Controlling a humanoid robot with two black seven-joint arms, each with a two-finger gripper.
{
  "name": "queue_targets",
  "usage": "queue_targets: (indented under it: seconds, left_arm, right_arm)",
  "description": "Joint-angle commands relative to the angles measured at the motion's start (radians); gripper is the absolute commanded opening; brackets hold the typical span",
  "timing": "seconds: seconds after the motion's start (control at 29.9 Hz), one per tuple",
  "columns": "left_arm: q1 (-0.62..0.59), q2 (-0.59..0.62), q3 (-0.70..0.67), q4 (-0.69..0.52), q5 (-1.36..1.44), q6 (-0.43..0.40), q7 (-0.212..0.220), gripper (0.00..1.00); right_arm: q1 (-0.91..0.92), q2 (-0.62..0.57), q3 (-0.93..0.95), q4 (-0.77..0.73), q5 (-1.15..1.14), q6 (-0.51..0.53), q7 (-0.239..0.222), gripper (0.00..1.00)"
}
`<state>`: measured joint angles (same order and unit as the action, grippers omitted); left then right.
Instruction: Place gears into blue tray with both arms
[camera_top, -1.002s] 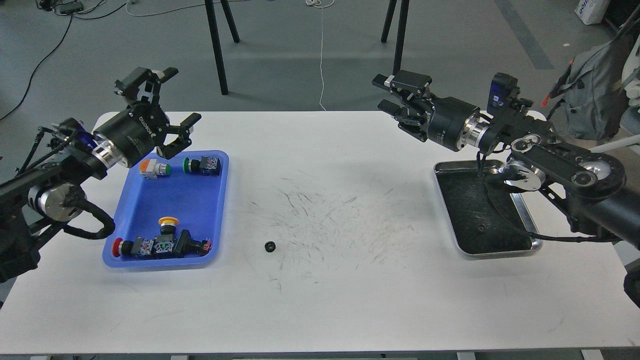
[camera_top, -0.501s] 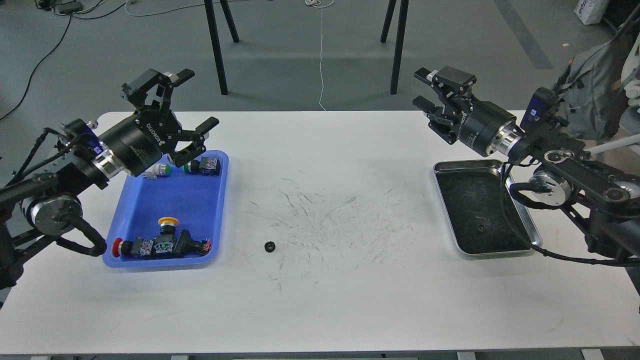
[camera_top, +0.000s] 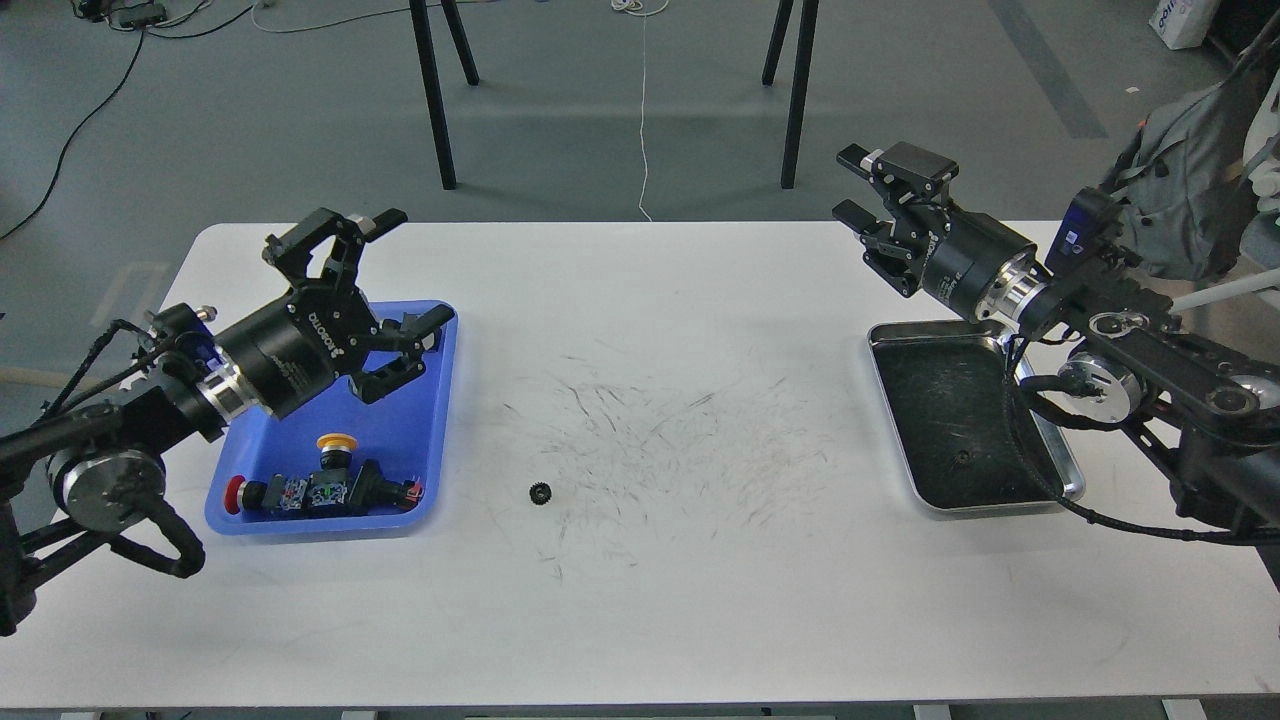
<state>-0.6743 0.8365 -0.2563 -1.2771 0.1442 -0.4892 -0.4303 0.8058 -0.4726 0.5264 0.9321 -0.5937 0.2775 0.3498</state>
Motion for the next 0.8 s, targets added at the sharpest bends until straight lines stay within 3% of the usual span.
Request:
queue_targets:
  seconds: [0.0, 0.23, 0.3, 0.5, 0.63, 0.73, 0.77]
  left_arm:
    - [-0.014, 0.091, 0.032, -0.057, 0.063, 0.001, 0.065, 1.00]
    - [-0.077, 0.194, 0.034, -0.106, 0.086, 0.058, 0.162, 1.00]
    - [-0.079, 0.234, 0.031, -0.134, 0.086, 0.077, 0.170, 1.00]
    - [-0.064, 0.259, 0.032, -0.180, 0.081, 0.096, 0.108, 1.00]
    - [-0.025, 0.250, 0.049, -0.249, 0.110, 0.257, 0.107, 1.00]
    - [-0.033, 0.282, 0.055, -0.290, 0.132, 0.287, 0.117, 1.00]
    - [-0.037, 0.326, 0.057, -0.365, 0.146, 0.290, 0.116, 1.00]
  right_arm:
    - [-0.013, 0.000, 0.004, 0.002, 0.000, -0.001, 0.000, 0.66]
    - [-0.022, -0.004, 0.003, 0.014, 0.000, -0.001, 0.000, 0.66]
    - [-0.023, -0.017, 0.003, 0.028, 0.000, -0.001, 0.000, 0.66]
    - [-0.031, -0.021, 0.003, 0.033, -0.002, -0.001, 0.000, 0.66]
    - [-0.039, -0.021, 0.003, 0.040, -0.002, -0.011, -0.002, 0.66]
    - [-0.039, -0.021, 0.003, 0.040, -0.002, -0.012, 0.000, 0.66]
    - [-0.039, -0.021, 0.001, 0.040, -0.002, -0.015, -0.002, 0.66]
